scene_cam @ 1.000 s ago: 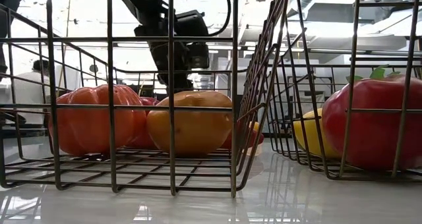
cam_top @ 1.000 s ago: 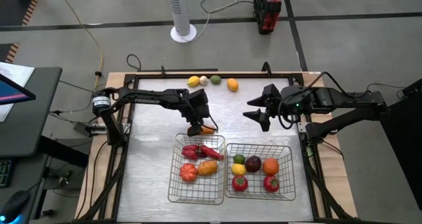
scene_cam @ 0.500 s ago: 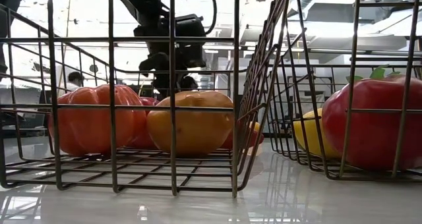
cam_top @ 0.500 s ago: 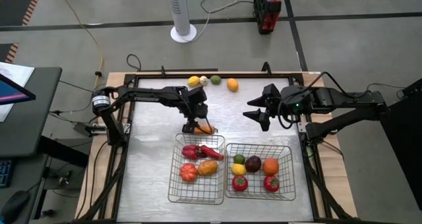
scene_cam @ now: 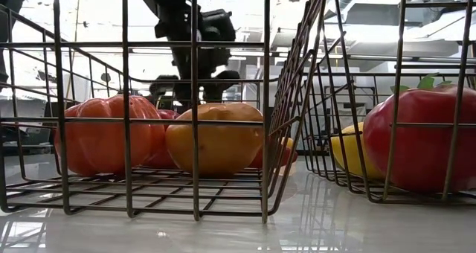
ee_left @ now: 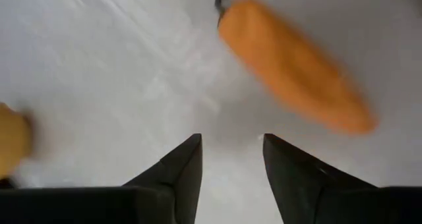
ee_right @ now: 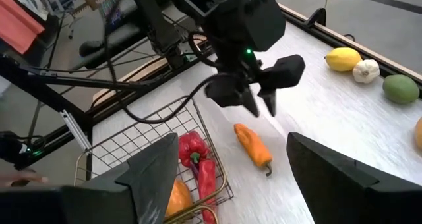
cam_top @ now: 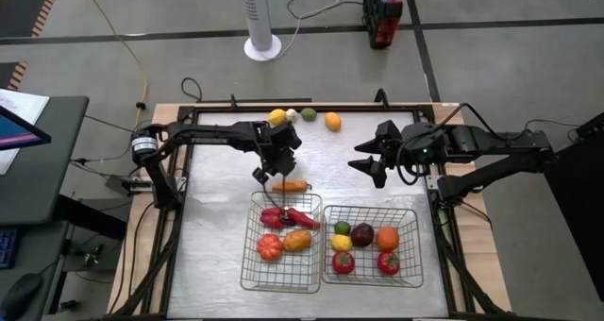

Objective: Sort produce into baskets
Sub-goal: Put the orange chili into the left wire basket

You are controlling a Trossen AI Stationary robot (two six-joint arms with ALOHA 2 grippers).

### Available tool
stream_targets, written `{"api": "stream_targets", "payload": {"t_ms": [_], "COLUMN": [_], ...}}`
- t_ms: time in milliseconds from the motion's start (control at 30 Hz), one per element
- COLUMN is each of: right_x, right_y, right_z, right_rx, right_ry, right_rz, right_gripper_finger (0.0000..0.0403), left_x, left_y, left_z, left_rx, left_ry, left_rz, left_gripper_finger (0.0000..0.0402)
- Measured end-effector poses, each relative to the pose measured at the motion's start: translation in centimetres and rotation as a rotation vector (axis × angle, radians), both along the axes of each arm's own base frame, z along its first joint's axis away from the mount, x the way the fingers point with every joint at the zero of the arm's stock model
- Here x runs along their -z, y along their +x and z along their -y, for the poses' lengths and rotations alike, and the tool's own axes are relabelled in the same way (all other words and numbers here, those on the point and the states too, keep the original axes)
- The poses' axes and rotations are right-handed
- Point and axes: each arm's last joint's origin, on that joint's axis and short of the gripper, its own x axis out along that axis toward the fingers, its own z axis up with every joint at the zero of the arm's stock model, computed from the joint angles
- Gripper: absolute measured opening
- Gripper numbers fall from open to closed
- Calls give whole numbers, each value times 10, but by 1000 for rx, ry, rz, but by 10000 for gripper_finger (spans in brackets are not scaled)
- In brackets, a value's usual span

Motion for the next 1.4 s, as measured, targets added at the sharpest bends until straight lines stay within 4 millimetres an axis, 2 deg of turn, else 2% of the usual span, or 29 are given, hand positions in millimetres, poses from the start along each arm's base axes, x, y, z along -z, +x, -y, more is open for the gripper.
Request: {"api": "stream_targets", "payload": {"t_ms": [100, 200, 533, 833, 1000, 1200, 1400], "right_x": [0, 0, 0, 0, 0, 1, 4], "right_y": [0, 0, 0, 0, 0, 0, 3], "right_z": [0, 0, 2, 2, 2, 2, 1], "right_rx": [1, 1, 9, 16, 20, 25, 32], "right_ry": [2, 2, 4, 17, 25, 35, 49], "right_rz": [0, 0, 0, 1, 2, 1, -16], "right_gripper_finger": [311, 311, 311, 311, 311, 311, 311], "left_x": [11, 16, 15, 20, 21, 40, 44], "left_y": [-4, -7, -2, 3, 3, 7, 13], "left_z": [-4, -4, 17, 26, 27, 28, 29], "left_rx": [142, 271, 284, 457, 462, 468, 431], "left_ry": [117, 116, -82, -40, -53, -90, -66], "left_rz": [-7, -20, 50, 65, 71, 16, 28], "left_gripper_finger": [136, 122, 103, 103, 103, 103, 103]}}
